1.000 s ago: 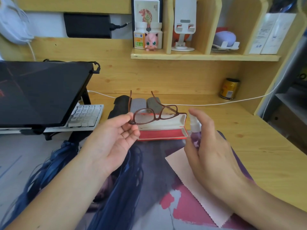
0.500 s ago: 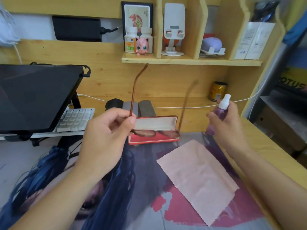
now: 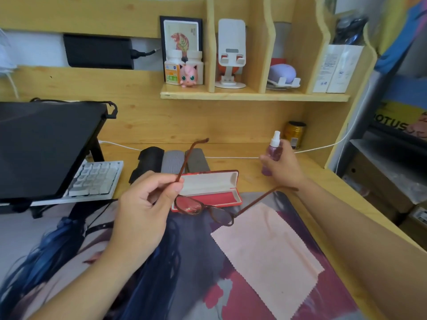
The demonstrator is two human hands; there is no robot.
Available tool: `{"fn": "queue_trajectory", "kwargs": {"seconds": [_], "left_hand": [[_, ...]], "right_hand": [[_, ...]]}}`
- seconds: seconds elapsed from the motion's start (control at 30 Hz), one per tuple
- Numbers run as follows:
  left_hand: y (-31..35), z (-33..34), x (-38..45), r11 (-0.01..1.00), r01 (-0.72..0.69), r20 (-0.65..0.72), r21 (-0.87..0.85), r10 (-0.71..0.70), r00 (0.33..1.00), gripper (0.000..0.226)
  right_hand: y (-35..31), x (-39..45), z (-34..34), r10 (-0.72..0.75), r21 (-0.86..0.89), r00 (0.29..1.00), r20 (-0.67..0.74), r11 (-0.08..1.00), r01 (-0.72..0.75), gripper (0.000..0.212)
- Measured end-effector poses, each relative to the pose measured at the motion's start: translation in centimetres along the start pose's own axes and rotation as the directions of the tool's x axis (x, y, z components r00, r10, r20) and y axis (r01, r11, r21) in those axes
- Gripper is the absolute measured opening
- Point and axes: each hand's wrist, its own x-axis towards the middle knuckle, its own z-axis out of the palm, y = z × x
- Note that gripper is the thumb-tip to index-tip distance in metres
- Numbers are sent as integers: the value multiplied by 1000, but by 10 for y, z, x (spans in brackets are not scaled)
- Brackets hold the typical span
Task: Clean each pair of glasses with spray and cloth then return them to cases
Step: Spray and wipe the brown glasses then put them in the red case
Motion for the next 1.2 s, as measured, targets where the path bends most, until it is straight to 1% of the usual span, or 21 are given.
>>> {"fn": "queue_trajectory", "kwargs": {"seconds": [0.03, 0.07, 0.1, 0.13, 0.17, 0.2, 0.23, 0.27, 0.3, 0.37, 0.43, 0.57, 0.6, 0.7, 0.8, 0.93, 0.97, 1.03, 1.1, 1.13, 1.2], "left_hand": [[-1, 0, 0, 1000, -1, -4, -11, 1, 1000, 10], [-1, 0, 0, 1000, -5, -10, -19, 5, 1000, 10], [-1, 0, 0, 1000, -11, -16, -22, 11, 1000, 10], [-1, 0, 0, 1000, -18, -20, -24, 17, 1000, 10], [-1, 0, 0, 999, -25, -21, -26, 24, 999, 10], [-1, 1, -1, 999, -31, -18, -25, 30, 999, 10], [-1, 1, -1, 999, -36, -12, -23, 36, 999, 10], [-2, 2, -1, 999, -41, -2, -21, 41, 999, 10], [-2, 2, -1, 999, -44, 8, -19, 44, 999, 10], [-2, 1, -2, 999, -43, 16, -16, 43, 999, 12], [-2, 0, -2, 999, -41, 14, -25, 42, 999, 12], [-2, -2, 0, 998, -38, -1, -41, 38, 999, 11], [-2, -1, -1, 998, -36, -1, -46, 36, 999, 10], [-5, 0, -1, 998, -43, 14, -34, 43, 999, 11], [-8, 0, -1, 999, -46, 18, -12, 47, 999, 13], [-10, -3, -2, 999, -34, 2, -20, 34, 999, 14], [-9, -3, -2, 999, -35, -1, -29, 35, 999, 13], [-5, -1, -3, 998, -45, 9, -47, 45, 999, 13], [-1, 1, -5, 996, -64, 35, -57, 66, 997, 13], [1, 2, -6, 996, -73, 50, -55, 76, 996, 13], [1, 4, -7, 995, -93, 75, -48, 97, 993, 13]], "right_hand": [[-2, -5, -2, -26, -21, 997, -72, 999, 25, 57], [-6, -13, -6, -90, -78, 979, -185, 994, 77, 55], [-7, -20, -9, -191, -144, 937, -293, 977, 154, 43], [-12, -27, -11, -296, -225, 902, -314, 946, 232, 27], [-14, -31, -10, -387, -307, 893, -228, 899, 312, 13], [-15, -33, -6, -438, -420, 897, -57, 826, 376, 9], [-12, -32, 1, -426, -518, 895, 130, 741, 428, 13], [-10, -30, 10, -357, -591, 893, 275, 669, 450, 19], [-8, -27, 17, -298, -633, 884, 359, 619, 465, 24], [-12, -25, 28, -221, -680, 878, 424, 562, 470, 29], [-17, -22, 34, -196, -702, 889, 414, 553, 449, 27], [-20, -23, 38, -256, -590, 953, 164, 748, 302, 11], [-20, -25, 39, -262, -575, 956, 131, 766, 288, 9], [-13, -27, 39, -235, -599, 952, 197, 739, 307, 13], [-11, -27, 36, -184, -558, 956, 227, 780, 282, 18], [-25, -35, 13, -167, -494, 979, 114, 846, 202, 23], [-30, -39, 2, -121, -500, 987, 106, 852, 158, 23], [-41, -52, -18, 100, -566, 975, 200, 824, 32, 32], [-49, -68, -30, 339, -725, 897, 285, 688, -29, 51], [-50, -74, -32, 403, -777, 865, 299, 629, -25, 57], [-50, -82, -29, 449, -788, 837, 313, 614, -35, 58]]}}
